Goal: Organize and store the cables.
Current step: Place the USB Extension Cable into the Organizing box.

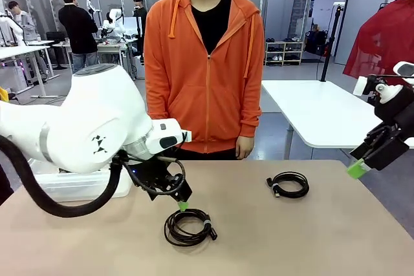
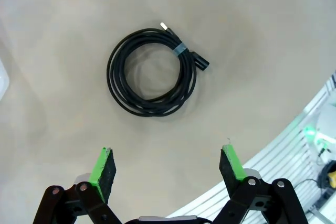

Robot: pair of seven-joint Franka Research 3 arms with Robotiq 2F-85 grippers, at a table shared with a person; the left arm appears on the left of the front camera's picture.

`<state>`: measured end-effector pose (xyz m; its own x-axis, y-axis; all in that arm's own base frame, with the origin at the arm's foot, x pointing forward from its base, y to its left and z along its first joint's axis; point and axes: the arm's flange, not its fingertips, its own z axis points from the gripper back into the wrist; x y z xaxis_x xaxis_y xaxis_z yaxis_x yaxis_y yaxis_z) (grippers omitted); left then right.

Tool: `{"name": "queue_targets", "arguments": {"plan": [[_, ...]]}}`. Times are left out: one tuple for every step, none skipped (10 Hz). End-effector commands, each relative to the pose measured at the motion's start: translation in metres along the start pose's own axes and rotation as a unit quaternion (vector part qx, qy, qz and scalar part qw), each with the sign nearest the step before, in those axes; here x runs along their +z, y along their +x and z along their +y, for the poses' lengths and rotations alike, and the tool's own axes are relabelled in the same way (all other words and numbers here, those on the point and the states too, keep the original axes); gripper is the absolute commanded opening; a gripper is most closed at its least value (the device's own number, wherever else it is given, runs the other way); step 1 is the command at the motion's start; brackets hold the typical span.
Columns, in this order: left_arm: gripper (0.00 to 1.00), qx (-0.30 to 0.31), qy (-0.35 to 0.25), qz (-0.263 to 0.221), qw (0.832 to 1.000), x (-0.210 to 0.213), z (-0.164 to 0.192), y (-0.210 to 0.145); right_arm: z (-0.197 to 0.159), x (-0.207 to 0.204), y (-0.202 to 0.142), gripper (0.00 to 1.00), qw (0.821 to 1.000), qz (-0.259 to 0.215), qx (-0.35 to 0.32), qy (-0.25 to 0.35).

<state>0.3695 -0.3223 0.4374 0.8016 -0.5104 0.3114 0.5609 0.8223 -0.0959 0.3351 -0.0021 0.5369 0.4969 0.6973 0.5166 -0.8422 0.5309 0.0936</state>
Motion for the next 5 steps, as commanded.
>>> {"name": "queue_targets", "arguments": {"plan": [[1.0,-0.004,0.012,0.009,1.0,-0.007,-0.007,0.016,0.0,-0.001,0.001,1.0,1.0,-0.002,-0.007,0.002],[1.0,-0.006,0.0,0.015,1.0,-0.005,-0.002,0.016,0.0,-0.001,0.001,1.0,1.0,-0.002,-0.007,0.002],[1.0,-0.004,0.002,0.003,1.0,-0.005,-0.001,0.006,0.0,-0.001,0.001,1.0,1.0,-0.002,-0.007,0.002],[1.0,-0.004,0.002,0.003,1.0,-0.005,-0.001,0.006,0.0,-0.001,0.001,1.0,1.0,-0.002,-0.007,0.002],[1.0,-0.004,0.002,0.003,1.0,-0.005,-0.001,0.006,0.0,-0.001,0.001,1.0,1.0,-0.002,-0.007,0.002]]}}
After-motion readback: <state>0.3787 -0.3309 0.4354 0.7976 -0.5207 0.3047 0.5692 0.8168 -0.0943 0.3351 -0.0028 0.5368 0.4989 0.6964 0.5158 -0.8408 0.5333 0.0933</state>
